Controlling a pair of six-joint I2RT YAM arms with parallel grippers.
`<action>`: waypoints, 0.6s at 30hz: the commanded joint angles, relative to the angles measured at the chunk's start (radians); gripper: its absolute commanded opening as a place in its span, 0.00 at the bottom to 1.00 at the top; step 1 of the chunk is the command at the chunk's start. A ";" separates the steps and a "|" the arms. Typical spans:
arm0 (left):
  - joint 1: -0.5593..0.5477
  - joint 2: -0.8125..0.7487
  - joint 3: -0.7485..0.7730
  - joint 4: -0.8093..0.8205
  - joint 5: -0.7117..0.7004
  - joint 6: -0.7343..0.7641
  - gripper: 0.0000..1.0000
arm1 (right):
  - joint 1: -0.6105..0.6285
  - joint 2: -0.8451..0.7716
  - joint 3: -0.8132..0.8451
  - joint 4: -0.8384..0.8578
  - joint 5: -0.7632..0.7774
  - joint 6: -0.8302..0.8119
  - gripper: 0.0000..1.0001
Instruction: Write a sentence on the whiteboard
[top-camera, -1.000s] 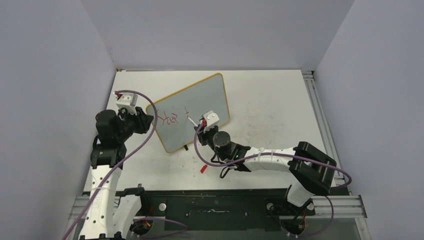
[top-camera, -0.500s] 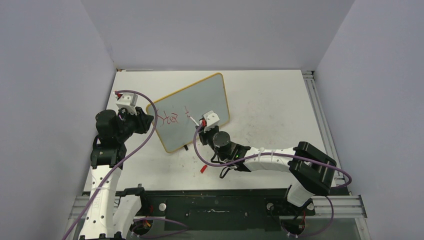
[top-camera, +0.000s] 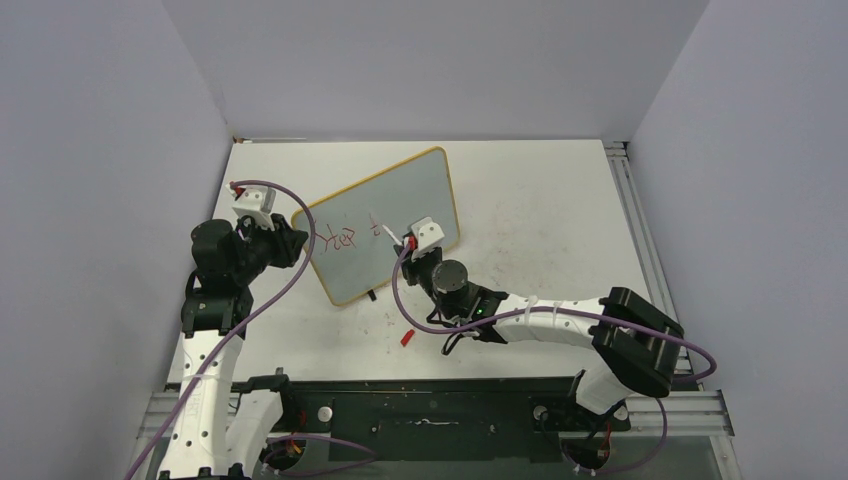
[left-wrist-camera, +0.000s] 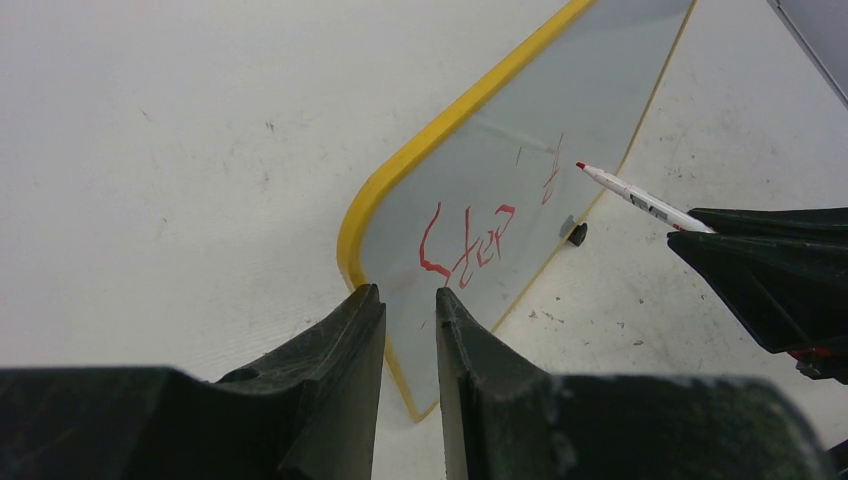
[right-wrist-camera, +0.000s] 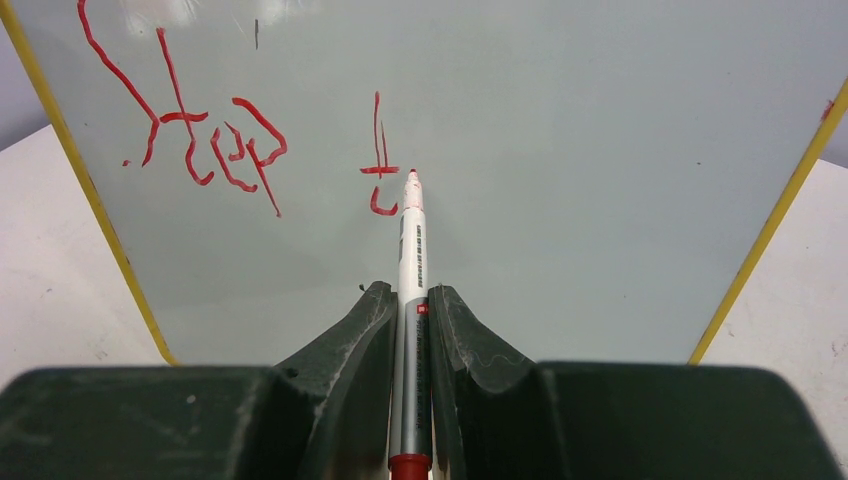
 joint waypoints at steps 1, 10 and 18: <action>0.000 -0.011 0.008 0.018 0.011 0.005 0.24 | -0.008 -0.007 0.037 0.043 0.008 -0.015 0.05; 0.000 -0.010 0.008 0.019 0.011 0.005 0.24 | -0.018 0.020 0.045 0.047 0.014 -0.020 0.05; 0.000 -0.010 0.008 0.017 0.011 0.005 0.24 | -0.028 0.039 0.052 0.054 0.008 -0.018 0.05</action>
